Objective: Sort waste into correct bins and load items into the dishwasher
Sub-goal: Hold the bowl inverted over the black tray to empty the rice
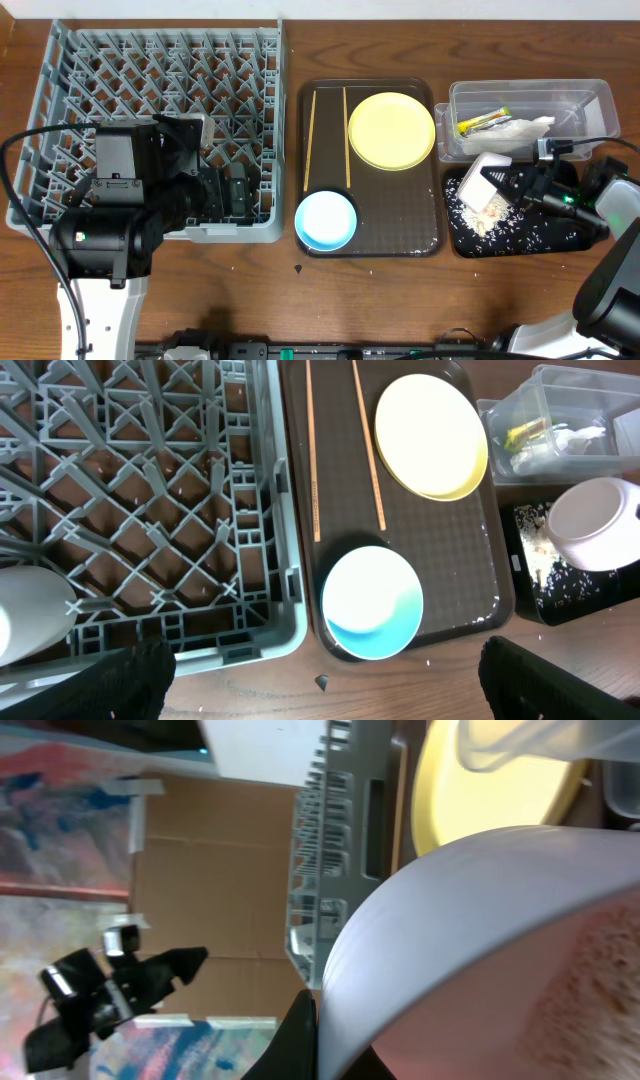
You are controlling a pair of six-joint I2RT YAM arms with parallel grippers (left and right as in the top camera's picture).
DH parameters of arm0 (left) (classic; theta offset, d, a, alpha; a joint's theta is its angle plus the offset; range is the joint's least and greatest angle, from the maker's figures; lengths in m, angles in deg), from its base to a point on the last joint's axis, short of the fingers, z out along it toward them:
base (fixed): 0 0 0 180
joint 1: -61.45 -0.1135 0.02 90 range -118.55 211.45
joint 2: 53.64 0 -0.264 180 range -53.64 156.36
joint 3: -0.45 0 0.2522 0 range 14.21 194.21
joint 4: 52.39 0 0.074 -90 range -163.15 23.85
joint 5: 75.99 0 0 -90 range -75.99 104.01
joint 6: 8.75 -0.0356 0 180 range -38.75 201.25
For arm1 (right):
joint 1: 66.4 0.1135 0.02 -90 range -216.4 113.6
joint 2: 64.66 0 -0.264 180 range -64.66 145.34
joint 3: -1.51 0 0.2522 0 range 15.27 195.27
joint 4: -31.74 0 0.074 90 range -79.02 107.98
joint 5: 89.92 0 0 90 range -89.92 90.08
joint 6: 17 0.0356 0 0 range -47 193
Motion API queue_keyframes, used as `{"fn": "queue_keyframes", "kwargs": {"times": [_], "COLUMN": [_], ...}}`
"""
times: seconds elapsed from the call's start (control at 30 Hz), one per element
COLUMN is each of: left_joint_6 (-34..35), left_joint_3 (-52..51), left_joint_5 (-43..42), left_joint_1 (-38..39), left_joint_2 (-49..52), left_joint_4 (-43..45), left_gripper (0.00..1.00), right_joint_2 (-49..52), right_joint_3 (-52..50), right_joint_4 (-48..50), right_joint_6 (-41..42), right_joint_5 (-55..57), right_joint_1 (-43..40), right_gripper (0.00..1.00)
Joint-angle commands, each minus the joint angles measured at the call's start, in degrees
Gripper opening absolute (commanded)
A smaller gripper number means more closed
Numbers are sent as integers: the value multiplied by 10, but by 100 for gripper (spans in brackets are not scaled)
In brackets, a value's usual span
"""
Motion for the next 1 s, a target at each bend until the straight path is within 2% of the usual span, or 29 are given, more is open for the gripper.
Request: {"fn": "queue_keyframes", "kwargs": {"times": [0.0, 0.1, 0.17, 0.27, 0.33, 0.4, 0.5, 0.6, 0.63, 0.7, 0.77, 0.83, 0.9, 0.93, 0.97], "left_joint_6": [-6, -6, -6, -6, -6, -6, -6, -6, -6, -6, -6, -6, -6, -6, -6], "left_joint_3": [8, 8, 8, 8, 8, 8, 8, 8, 8, 8, 8, 8, 8, 8, 8], "left_joint_5": [3, 3, 3, 3, 3, 3, 3, 3, 3, 3, 3, 3, 3, 3, 3], "left_joint_1": [2, 2, 2, 2, 2, 2, 2, 2, 2, 2, 2, 2, 2, 2, 2], "left_joint_2": [0, 0, 0, 0, 0, 0, 0, 0, 0, 0, 0, 0, 0, 0, 0], "left_joint_4": [-1, -1, -1, -1, -1, -1, -1, -1, -1, -1, -1, -1, -1, -1, -1], "left_gripper": [98, 98, 98, 98, 98, 98, 98, 98, 98, 98, 98, 98, 98, 98, 98], "right_joint_2": [-6, -8, -10, -8, -13, -20, -18, -30, -30, -28, -36, -47, -48, -49, -56], "right_joint_3": [-3, -3, -3, -3, -3, -3, -3, -3, -3, -3, -3, -2, -2, -2, -2], "right_joint_4": [-14, -49, -57, -40, -87, -107, -82, -126, -100, -88, -132, -125, -96, -109, -125], "right_joint_6": [-63, -64, -91, -33, -81, -147, -43, -122, -101, -2, -68, -123, -23, -12, -51], "right_joint_5": [-57, -65, -26, 39, -8, -7, 21, -12, 16, 33, -30, -16, 20, 9, -13], "right_joint_1": [-5, -5, -5, -5, -5, -7, -15, -16, -17, -22, -23, -25, -29, -31, -31], "right_gripper": [1, 1, 1, 1, 1, 1, 1, 1, 1, 1, 1, 1, 1, 1, 1]}}
